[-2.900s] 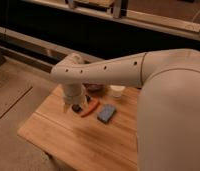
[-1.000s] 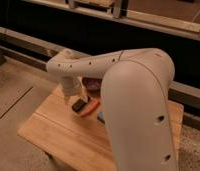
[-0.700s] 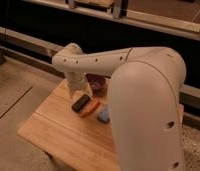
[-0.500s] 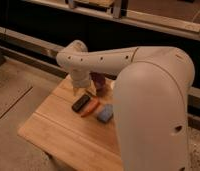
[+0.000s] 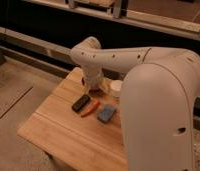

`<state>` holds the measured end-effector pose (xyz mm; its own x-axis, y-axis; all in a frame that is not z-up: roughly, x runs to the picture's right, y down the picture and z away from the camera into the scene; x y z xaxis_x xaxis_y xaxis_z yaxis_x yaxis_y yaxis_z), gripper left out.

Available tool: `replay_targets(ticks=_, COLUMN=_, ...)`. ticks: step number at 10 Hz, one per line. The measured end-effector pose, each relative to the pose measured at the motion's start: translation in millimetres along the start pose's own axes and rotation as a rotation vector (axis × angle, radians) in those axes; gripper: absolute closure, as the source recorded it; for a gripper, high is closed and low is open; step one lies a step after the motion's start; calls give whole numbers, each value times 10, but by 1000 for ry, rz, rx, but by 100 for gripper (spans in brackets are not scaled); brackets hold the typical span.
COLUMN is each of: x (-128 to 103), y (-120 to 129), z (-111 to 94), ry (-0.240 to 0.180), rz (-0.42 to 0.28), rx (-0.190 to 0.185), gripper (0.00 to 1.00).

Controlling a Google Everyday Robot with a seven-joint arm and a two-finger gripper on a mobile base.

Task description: Pick up the ceramic cup

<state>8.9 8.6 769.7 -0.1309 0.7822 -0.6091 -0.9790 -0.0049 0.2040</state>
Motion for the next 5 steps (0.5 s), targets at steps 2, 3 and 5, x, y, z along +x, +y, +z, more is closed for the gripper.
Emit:
replay_targets(ticks=2, x=-151, y=-290, z=-20, ry=7, rz=51, rx=-2, gripper=35)
replay_targets(ticks=3, x=-213, y=-430, z=-49, ry=5, rz=75, rx=-4, gripper=35)
replay_targets(ticks=5, x=-316, y=-687, z=-123, ry=-6, rz=115, rx=-8, gripper=35)
